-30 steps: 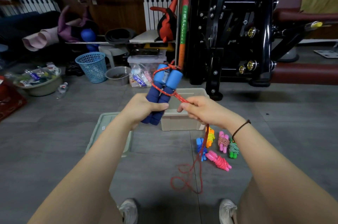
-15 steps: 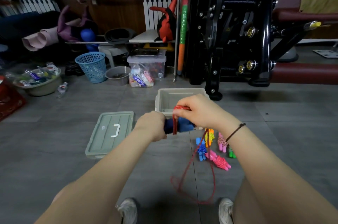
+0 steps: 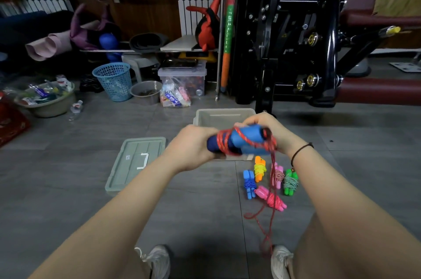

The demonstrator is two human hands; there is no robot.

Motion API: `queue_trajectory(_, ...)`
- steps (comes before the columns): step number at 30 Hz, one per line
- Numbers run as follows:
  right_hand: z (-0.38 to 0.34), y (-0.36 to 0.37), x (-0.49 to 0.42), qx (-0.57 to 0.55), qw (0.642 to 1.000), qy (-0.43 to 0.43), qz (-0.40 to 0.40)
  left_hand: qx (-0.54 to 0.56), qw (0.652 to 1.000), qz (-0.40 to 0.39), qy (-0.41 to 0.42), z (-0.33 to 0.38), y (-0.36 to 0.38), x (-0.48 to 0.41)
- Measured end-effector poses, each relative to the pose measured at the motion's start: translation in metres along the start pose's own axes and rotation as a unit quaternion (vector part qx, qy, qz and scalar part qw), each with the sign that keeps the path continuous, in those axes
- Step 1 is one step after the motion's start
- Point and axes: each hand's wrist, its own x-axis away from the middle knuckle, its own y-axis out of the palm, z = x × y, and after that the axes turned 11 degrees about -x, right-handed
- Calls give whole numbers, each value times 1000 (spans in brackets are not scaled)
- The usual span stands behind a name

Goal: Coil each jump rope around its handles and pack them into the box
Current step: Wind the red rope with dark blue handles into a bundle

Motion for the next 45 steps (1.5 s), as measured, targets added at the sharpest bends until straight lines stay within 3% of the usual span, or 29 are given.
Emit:
queue_trajectory(1, -3, 0, 1, -32, 999, -2, 12, 58, 997, 36, -45, 0, -5, 0)
queue_trajectory(3, -4, 2, 0, 23, 998, -42, 37, 120, 978, 95, -141, -1, -15, -2)
queue_trajectory(7, -8, 9, 0, 108, 990, -79, 46, 154, 939, 139, -273, -10, -18, -9)
queue_trajectory(10, -20, 21, 7, 127, 987, -95, -19, 167, 914, 149, -337, -23, -16, -10)
queue_trajectory(12, -25, 30, 12, 143, 982, -111, -53, 138, 919, 124, -348, -31, -13, -11)
queue_trajectory(18, -31, 47, 16, 199, 962, -183, -30, -53, 957, -4, -286, -27, 1, -10)
queue_trajectory(24, -23, 32, 3, 242, 947, -207, 37, -196, 972, -94, -86, 2, 6, -8)
queue_trajectory(27, -17, 23, 0, 274, 947, -167, 10, -234, 966, -112, 6, 8, -3, -5)
queue_trajectory(32, -13, 15, -3, 232, 968, -91, -36, -179, 981, -71, 36, 0, -21, 3)
queue_trajectory(37, -9, 11, -3, 34, 995, 11, -91, -33, 997, -70, 3, -10, -27, 5)
queue_trajectory(40, -9, 8, 1, -101, 985, 60, -127, 59, 995, -76, -13, -15, -29, 5)
queue_trajectory(43, -11, 10, 1, -256, 952, 134, -102, 144, 985, -92, -37, -19, -27, 5)
queue_trajectory(45, -7, 10, -2, -258, 951, 145, -88, 161, 981, -104, -44, -23, -29, 4)
